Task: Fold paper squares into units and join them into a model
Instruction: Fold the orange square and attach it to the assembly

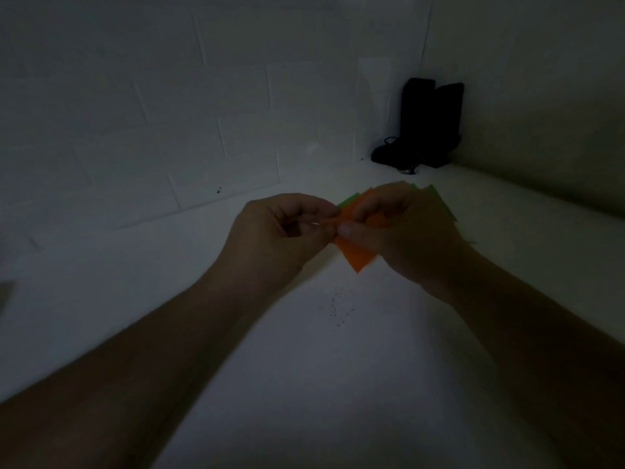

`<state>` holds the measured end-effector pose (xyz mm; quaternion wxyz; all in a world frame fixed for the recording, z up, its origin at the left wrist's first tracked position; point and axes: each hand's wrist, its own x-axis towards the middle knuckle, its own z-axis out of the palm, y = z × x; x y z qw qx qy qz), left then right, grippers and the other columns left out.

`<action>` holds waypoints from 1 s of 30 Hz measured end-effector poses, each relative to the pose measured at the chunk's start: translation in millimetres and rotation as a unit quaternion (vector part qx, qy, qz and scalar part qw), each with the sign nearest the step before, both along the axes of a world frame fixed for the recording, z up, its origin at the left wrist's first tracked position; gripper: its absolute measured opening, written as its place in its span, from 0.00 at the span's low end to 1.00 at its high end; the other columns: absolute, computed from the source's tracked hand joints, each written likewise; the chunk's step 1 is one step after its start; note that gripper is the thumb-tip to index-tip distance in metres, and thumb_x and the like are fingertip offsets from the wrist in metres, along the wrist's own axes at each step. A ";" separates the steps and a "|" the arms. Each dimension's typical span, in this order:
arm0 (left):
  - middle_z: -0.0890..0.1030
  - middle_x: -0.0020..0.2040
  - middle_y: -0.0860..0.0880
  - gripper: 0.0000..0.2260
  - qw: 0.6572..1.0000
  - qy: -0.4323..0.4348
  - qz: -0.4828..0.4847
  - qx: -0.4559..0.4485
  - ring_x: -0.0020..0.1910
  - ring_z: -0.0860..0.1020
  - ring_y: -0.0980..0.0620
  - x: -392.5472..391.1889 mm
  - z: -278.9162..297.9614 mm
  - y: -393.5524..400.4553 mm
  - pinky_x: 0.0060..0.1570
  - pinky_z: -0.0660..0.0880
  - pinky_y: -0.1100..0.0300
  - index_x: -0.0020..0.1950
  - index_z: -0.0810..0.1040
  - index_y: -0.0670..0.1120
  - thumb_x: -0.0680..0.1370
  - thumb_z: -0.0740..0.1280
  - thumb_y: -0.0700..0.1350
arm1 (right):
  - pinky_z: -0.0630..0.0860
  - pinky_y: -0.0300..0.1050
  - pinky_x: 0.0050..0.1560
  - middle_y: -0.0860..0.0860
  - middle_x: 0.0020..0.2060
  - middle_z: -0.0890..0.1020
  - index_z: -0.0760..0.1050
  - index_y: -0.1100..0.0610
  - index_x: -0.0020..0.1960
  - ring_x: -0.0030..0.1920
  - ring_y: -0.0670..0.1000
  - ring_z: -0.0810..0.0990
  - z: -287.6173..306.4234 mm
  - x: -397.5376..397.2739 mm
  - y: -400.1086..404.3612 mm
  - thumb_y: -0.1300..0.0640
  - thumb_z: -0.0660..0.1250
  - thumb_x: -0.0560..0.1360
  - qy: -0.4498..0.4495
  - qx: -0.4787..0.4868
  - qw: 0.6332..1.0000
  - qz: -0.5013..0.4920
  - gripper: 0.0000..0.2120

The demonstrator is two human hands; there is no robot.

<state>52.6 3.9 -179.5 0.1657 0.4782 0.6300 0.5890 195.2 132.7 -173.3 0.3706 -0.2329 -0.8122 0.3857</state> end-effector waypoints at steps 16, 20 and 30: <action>0.87 0.43 0.49 0.08 1.000 0.007 0.013 0.018 0.45 0.86 0.49 1.4 0.1 -0.4 0.55 0.83 0.48 0.48 0.85 0.50 0.77 0.74 0.36 | 0.83 0.50 0.50 0.43 0.43 0.86 0.82 0.43 0.42 0.46 0.43 0.84 4.7 4.2 -1.9 0.59 0.77 0.72 0.007 0.085 0.995 0.055 0.11; 0.87 0.41 0.49 0.08 1.000 0.001 0.009 0.023 0.44 0.86 0.49 0.3 -0.8 0.5 0.52 0.83 0.54 0.47 0.85 0.49 0.76 0.74 0.36 | 0.83 0.48 0.49 0.44 0.39 0.86 0.83 0.48 0.40 0.43 0.44 0.84 6.1 4.7 -1.5 0.61 0.78 0.70 0.008 0.056 0.997 0.048 0.09; 0.87 0.42 0.44 0.05 1.000 -0.004 -0.008 0.016 0.43 0.87 0.44 -0.9 0.6 -0.5 0.49 0.84 0.52 0.50 0.85 0.44 0.76 0.74 0.36 | 0.82 0.60 0.51 0.55 0.38 0.86 0.83 0.56 0.42 0.43 0.58 0.85 4.8 3.4 3.3 0.67 0.76 0.70 0.037 -0.088 0.993 0.072 0.08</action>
